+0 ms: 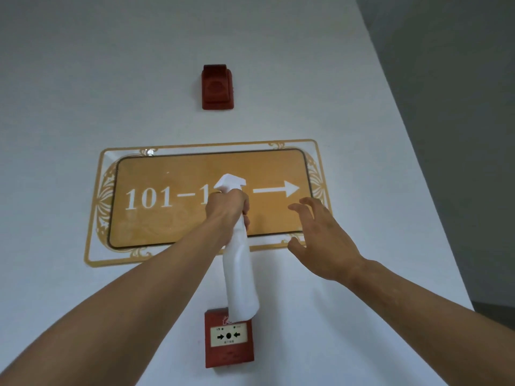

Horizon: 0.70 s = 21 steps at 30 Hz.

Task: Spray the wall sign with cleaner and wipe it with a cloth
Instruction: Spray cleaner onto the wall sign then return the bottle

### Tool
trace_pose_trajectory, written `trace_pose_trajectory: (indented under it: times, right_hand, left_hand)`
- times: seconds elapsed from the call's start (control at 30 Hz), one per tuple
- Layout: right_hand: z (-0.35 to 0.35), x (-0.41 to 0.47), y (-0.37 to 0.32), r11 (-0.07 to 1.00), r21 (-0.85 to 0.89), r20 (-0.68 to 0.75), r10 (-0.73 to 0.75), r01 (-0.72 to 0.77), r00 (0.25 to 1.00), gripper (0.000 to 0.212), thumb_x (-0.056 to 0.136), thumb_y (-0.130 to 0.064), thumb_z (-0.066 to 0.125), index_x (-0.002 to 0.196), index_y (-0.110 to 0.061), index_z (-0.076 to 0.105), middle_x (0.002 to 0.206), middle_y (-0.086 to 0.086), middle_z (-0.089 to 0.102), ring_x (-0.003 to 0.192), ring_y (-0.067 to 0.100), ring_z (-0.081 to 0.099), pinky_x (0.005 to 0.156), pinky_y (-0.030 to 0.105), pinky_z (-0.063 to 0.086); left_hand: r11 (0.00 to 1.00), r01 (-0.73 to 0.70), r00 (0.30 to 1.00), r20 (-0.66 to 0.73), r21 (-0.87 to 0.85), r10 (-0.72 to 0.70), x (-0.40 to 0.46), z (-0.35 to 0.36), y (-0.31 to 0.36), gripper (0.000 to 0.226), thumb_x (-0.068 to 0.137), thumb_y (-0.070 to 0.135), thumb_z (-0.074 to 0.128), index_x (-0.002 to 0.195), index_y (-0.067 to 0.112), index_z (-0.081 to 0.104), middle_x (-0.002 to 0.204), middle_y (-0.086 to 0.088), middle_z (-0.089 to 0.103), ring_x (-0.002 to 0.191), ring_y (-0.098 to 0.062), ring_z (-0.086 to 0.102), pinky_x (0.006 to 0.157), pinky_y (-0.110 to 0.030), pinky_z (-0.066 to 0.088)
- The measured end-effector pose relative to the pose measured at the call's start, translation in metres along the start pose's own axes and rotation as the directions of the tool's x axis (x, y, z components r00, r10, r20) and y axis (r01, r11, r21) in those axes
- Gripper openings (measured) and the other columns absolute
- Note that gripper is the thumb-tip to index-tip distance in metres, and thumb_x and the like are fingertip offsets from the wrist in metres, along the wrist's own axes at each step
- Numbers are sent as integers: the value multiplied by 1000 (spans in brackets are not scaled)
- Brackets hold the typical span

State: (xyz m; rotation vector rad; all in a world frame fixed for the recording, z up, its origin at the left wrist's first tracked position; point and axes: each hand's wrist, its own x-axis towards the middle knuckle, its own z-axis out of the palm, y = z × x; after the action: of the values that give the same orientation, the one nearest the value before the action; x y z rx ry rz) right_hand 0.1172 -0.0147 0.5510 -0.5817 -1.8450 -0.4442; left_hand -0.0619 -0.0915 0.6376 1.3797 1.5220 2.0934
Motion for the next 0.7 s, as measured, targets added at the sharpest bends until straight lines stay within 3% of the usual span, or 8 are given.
trace_pose_trajectory:
  times: [0.13,0.27,0.4,0.5,0.7]
  right_hand:
    - [-9,-6,9,999,-26,14,18,-18,1000,63,91,-34,58,148,-25,33,156,3,24,141,24,31,100,34,43]
    - [-18,-11,17,999,-48,1,20,-20,1000,62,91,-32,59,147,-23,36,154,3,27,139,24,34,98,32,42]
    - [-25,-18,25,996,-80,0,27,-27,1000,61,90,-31,59,146,-23,35,152,3,27,134,24,37,91,32,46]
    - [-30,-22,32,994,-97,4,42,-42,999,60,90,-31,59,145,-23,35,151,2,27,132,24,38,90,31,46]
    - [-37,-27,39,993,-103,-4,55,-55,999,60,90,-31,60,145,-23,37,151,2,28,131,25,40,91,36,50]
  left_hand:
    - [997,7,1000,25,79,-9,-3,16,-3,73,54,9,58,127,4,58,59,-18,66,35,-28,56,48,-32,51]
    - [996,10,999,40,84,-13,-6,32,-2,76,52,8,57,128,0,60,53,-16,64,40,-29,56,51,-32,51]
    - [997,3,997,76,77,-9,-14,46,-5,76,53,6,54,129,-5,58,46,-14,59,36,-28,54,45,-30,50]
    - [996,12,997,79,85,-18,-18,56,-12,74,56,6,56,130,-2,58,50,-15,62,33,-26,54,40,-27,47]
    - [996,33,994,102,88,-42,-24,74,-19,70,54,8,57,124,4,58,46,-13,61,32,-26,54,46,-29,49]
